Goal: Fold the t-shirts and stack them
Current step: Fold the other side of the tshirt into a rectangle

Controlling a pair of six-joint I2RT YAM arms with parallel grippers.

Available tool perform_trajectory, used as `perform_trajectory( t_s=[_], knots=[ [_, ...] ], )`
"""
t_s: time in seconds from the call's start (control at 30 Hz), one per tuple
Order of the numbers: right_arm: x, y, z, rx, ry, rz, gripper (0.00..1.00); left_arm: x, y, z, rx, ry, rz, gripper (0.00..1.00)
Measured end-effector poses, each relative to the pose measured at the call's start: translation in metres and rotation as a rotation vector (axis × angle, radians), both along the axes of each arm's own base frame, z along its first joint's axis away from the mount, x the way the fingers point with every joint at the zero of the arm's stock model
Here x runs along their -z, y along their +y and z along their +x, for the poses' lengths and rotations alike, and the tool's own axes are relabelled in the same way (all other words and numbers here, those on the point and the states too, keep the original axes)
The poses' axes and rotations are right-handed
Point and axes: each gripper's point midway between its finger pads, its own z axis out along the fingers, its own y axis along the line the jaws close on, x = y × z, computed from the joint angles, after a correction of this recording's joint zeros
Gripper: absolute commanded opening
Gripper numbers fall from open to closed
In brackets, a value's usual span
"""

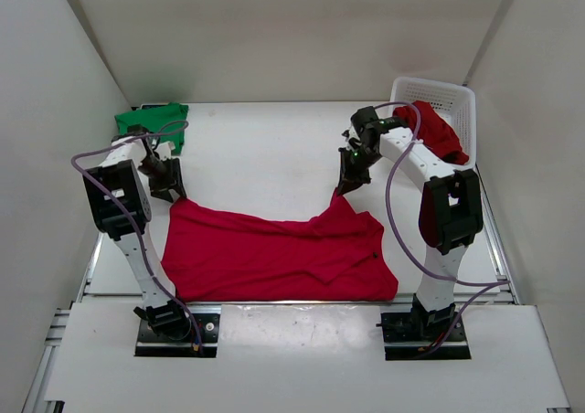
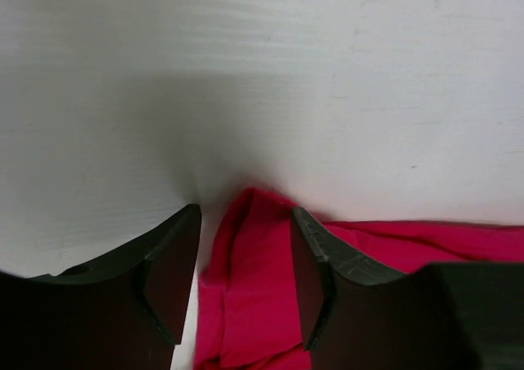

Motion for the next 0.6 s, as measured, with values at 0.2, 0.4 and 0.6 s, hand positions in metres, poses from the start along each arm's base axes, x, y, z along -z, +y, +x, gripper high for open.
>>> perform_trajectory(
  t_s=[0.2, 0.4, 0.6],
  knots=[
    [0.003, 0.001, -0.003, -0.004, 0.011, -0.001, 0.00, -0.001, -0.009, 0.016, 0.028, -0.025, 0.028, 0.49],
    [0.004, 0.001, -0.005, -0.006, 0.016, -0.003, 0.00, 0.004, -0.011, 0.010, 0.055, 0.004, 0.046, 0.08],
    [0.003, -0.002, -0.004, 0.002, 0.017, -0.004, 0.00, 0.004, -0.006, -0.014, 0.095, 0.050, 0.052, 0.00]
  ],
)
